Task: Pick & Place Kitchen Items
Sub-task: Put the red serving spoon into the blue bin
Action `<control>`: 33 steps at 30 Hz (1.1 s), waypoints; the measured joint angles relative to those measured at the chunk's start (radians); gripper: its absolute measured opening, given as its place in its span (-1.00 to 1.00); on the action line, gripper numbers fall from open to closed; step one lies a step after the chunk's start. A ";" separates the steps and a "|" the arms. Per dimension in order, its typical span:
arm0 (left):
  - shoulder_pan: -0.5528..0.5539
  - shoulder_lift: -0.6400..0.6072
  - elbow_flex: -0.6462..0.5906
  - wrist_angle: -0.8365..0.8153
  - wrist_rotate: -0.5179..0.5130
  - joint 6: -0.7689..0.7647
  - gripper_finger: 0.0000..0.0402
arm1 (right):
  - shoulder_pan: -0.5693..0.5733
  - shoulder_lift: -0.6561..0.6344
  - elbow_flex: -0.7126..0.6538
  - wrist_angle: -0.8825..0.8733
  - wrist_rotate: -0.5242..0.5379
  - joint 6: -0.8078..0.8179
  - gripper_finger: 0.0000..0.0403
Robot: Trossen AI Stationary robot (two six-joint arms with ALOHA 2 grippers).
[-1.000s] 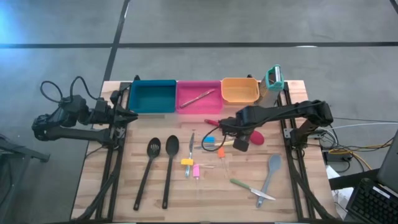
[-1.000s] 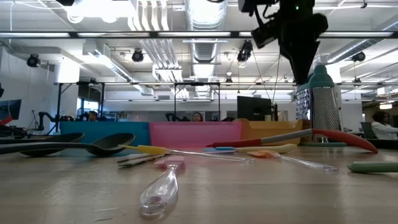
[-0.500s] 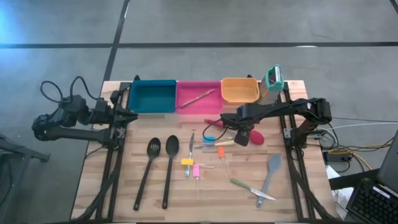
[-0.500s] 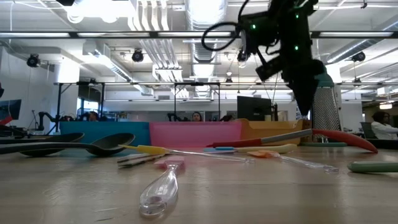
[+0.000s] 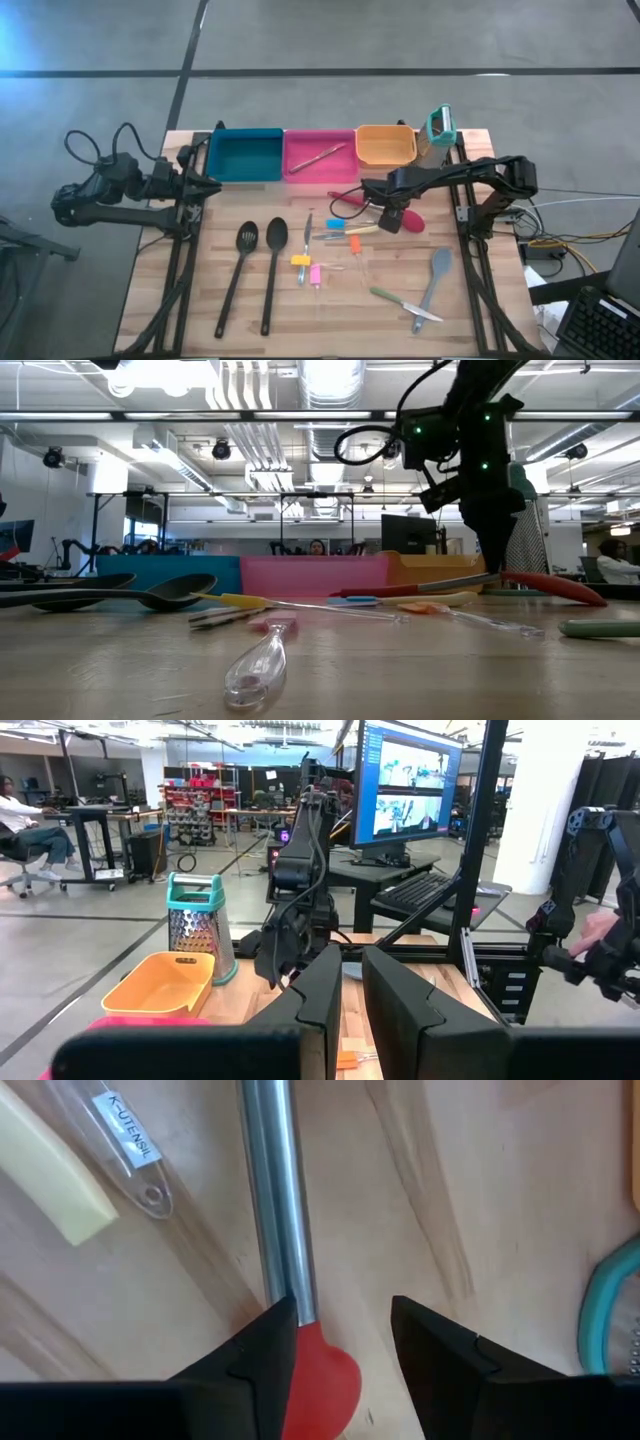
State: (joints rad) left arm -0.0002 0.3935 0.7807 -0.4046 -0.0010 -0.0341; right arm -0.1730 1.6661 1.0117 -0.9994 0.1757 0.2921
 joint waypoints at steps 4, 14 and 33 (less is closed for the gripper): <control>0.000 0.000 0.000 0.000 0.000 0.000 -0.76 | 0.000 0.003 0.036 -0.021 -0.005 -0.014 -0.23; 0.000 0.000 0.000 0.000 0.000 0.000 -0.76 | 0.000 0.006 0.143 -0.032 -0.008 -0.052 -0.23; 0.000 0.000 0.000 0.000 0.000 0.000 -0.76 | 0.000 0.005 -0.048 0.089 -0.097 -0.083 -0.18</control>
State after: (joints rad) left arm -0.0005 0.3935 0.7807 -0.4046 -0.0006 -0.0341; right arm -0.1731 1.6711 0.9634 -0.9102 0.0785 0.2092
